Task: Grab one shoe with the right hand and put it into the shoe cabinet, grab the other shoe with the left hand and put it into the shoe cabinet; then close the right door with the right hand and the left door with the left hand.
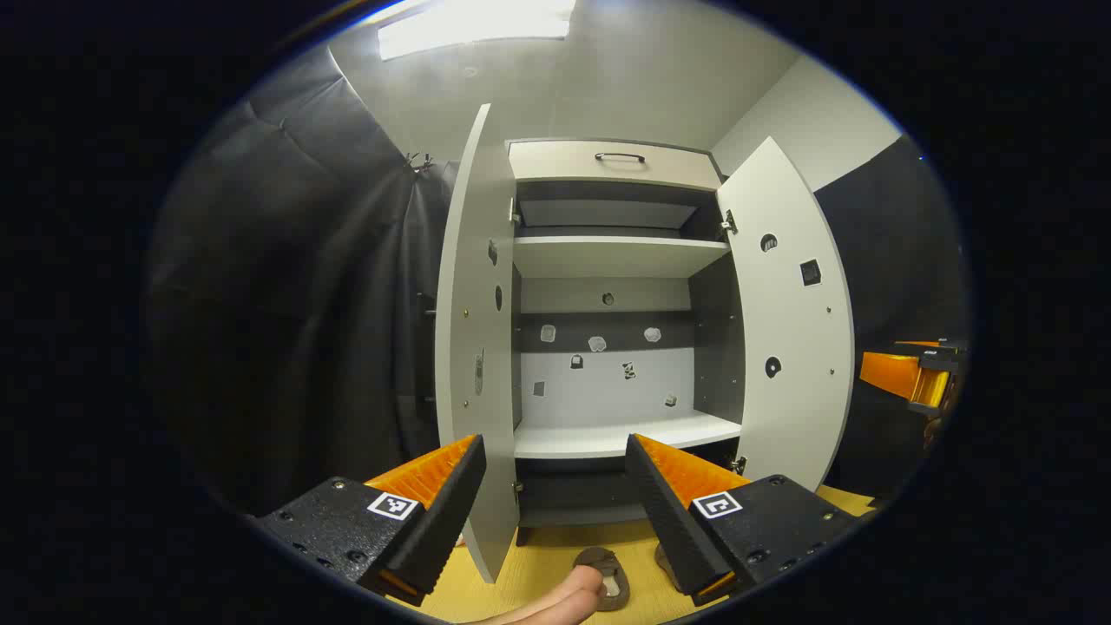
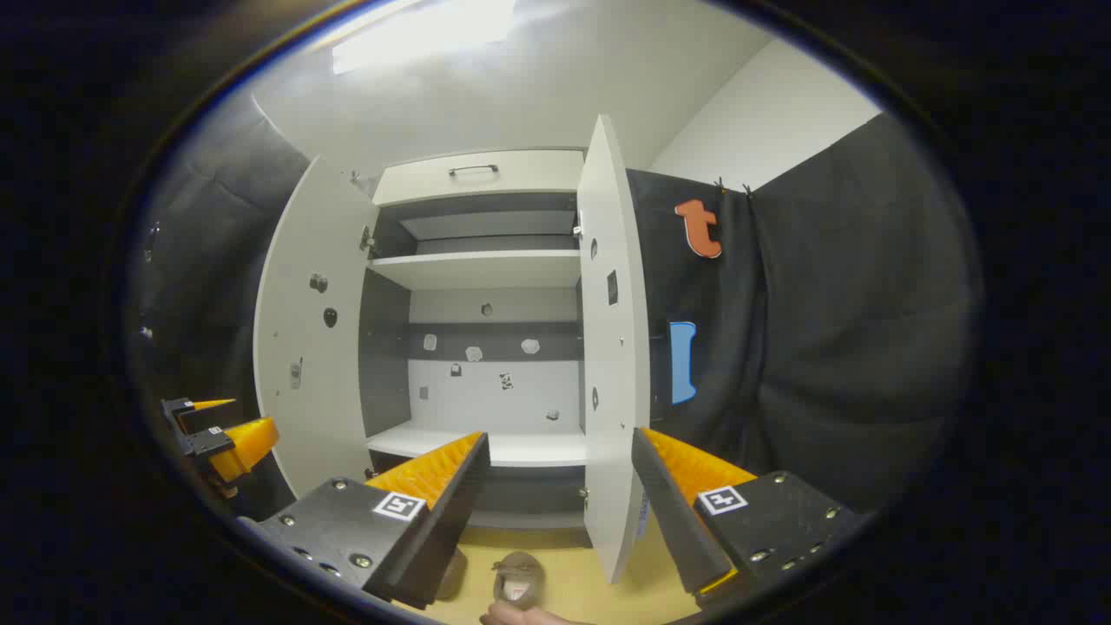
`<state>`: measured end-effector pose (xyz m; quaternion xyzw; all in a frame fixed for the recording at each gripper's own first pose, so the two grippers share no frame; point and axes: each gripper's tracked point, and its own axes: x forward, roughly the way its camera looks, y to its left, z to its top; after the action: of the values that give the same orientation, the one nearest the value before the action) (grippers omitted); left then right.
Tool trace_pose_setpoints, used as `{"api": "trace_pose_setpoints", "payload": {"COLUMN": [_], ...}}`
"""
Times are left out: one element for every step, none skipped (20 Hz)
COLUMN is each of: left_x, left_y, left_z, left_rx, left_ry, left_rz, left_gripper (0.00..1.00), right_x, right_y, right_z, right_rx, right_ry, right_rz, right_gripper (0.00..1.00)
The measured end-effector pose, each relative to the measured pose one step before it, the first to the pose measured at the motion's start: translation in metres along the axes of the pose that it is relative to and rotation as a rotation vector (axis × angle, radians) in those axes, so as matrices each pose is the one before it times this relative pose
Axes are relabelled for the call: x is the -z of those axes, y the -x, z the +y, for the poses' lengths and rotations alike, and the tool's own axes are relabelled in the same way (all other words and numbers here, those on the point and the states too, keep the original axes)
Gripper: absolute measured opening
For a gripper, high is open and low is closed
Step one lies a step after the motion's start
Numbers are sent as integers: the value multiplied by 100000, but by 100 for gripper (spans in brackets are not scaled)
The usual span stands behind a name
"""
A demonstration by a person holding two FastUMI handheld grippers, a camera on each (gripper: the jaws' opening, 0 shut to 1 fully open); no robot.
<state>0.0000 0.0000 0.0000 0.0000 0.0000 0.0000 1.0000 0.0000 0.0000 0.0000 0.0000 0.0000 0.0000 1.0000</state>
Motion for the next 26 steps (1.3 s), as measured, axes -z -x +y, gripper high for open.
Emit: {"api": "trace_pose_setpoints", "payload": {"left_x": [33, 85, 97, 25, 98, 134, 128, 7, 69, 55, 118, 106, 168, 117, 165, 183, 244, 254, 245, 167, 350, 353, 224, 117, 240, 383], "left_y": [59, 40, 60, -1, 51, 24, -47, -39, 5, -76, 7, 46, 25, -3, -16, -77, -57, -18, 95, -43, -30, -55, 62, 25, 55, 35], "left_z": [-85, -164, -38, -31, -51, -14, 129, 109, 194, 140, 196, 102, 46, 158, 207, 319, 370, 345, 326, 257, 178, 86, 61, -19, -73, 98], "left_rx": [335, 349, 170, 60, 164, 81, -194, -257, -427, -399, -383, -302, 74, 38, -251, -740, -890, -791, -686, -370, -410, -138, 80, 379, 448, 143], "left_ry": [-403, -445, -377, -190, -121, -67, -18, 111, 278, 199, 292, 194, -29, 177, 185, 543, 441, 498, 335, 18, -185, -170, 225, 457, 116, -101], "left_rz": [-133, -3, -100, 24, 36, 239, 272, 113, -6, 89, 27, 219, 163, 163, 131, 106, 309, 221, -3, -43, 101, 524, 189, -199, 9, 298], "left_gripper": [99, 99, 99, 99, 99, 99, 99, 98, 98, 98, 98, 98, 98, 98, 98, 98, 98, 98, 98, 99, 98, 99, 99, 99, 99, 99], "right_x": [154, 51, 71, 51, 140, 67, 272, 131, 232, 192, 227, 197, 358, 483, 647, 831, 1090, 1191, 1375, 1464, 1654, 1532, 1298, 1553, 1709, 1758], "right_y": [43, -33, -48, -20, -92, -51, -50, -86, -76, -98, -164, -146, -31, -158, -151, -192, -216, -385, -460, -608, -739, -780, -785, -884, -793, -898], "right_z": [22, 21, 125, -8, 76, 64, 92, 195, 91, 60, 125, 133, 201, 163, 193, 274, 339, 329, 452, 527, 475, 520, 298, 424, 541, 664], "right_rx": [-38, -93, -207, 95, 6, -48, -171, -349, -217, -51, -136, -237, -298, -444, -317, -368, -380, -489, -864, -695, -870, -788, -232, -342, -613, -970], "right_ry": [-16, -63, -16, -48, 60, 6, -39, 151, 298, 303, -25, -223, -69, 41, 255, 619, 987, 1199, 1215, 988, 539, 73, -18, 308, 507, 570], "right_rz": [45, 30, -26, 37, 108, 194, 264, 321, 346, 404, 283, 288, 463, 472, 636, 753, 1015, 1321, 1539, 2100, 2746, 2418, 2137, 2548, 2998, 3330], "right_gripper": [98, 99, 98, 98, 98, 99, 99, 99, 99, 99, 99, 98, 98, 98, 98, 98, 100, 99, 99, 94, 98, 98, 94, 98, 99, 99]}}
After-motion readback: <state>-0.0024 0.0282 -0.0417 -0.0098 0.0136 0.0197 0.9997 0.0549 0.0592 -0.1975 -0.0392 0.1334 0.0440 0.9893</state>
